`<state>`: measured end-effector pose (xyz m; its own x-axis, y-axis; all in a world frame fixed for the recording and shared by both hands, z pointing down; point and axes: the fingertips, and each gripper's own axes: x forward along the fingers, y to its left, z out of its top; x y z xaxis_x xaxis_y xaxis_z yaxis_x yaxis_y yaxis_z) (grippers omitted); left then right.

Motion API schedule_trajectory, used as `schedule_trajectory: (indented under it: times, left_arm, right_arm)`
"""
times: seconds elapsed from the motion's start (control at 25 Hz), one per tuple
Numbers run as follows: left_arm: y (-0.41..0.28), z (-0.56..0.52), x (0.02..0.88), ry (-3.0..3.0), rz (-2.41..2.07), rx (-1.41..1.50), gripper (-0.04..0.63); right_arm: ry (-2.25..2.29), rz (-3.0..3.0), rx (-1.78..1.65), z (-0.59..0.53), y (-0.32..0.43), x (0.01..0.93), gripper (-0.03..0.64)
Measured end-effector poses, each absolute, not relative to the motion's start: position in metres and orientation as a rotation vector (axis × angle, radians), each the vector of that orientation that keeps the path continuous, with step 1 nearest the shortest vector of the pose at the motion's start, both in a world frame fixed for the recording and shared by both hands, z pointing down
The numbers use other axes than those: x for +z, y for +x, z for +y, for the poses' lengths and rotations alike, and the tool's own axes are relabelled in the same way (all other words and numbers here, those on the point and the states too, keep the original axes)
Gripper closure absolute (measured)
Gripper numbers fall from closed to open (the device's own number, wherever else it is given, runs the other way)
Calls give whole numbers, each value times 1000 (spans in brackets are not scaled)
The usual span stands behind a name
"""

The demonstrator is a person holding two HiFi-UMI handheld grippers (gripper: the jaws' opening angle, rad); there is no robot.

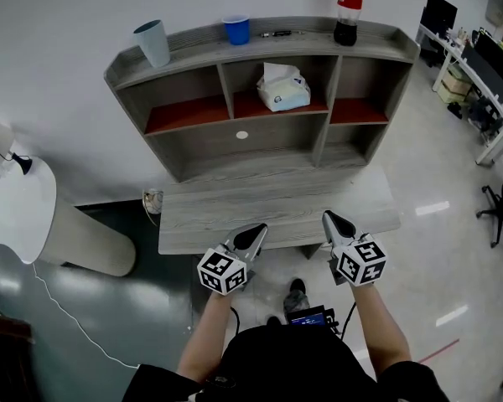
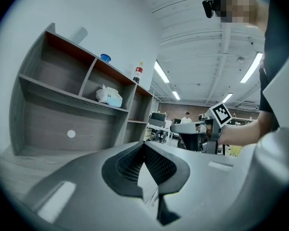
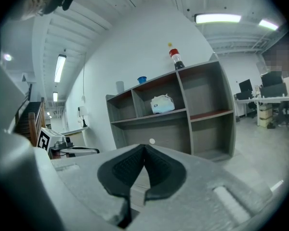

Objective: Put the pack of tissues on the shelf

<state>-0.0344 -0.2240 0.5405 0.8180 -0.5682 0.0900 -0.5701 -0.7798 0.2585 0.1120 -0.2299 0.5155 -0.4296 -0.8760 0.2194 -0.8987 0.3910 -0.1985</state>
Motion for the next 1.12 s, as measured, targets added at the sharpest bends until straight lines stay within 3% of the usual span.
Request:
schedule_trajectory:
  times: [1.12]
  left_arm:
    - [-33,-142,551,2745,-845,49,601]
  right_arm:
    - [1649,-2536,414,-134,109,528,614]
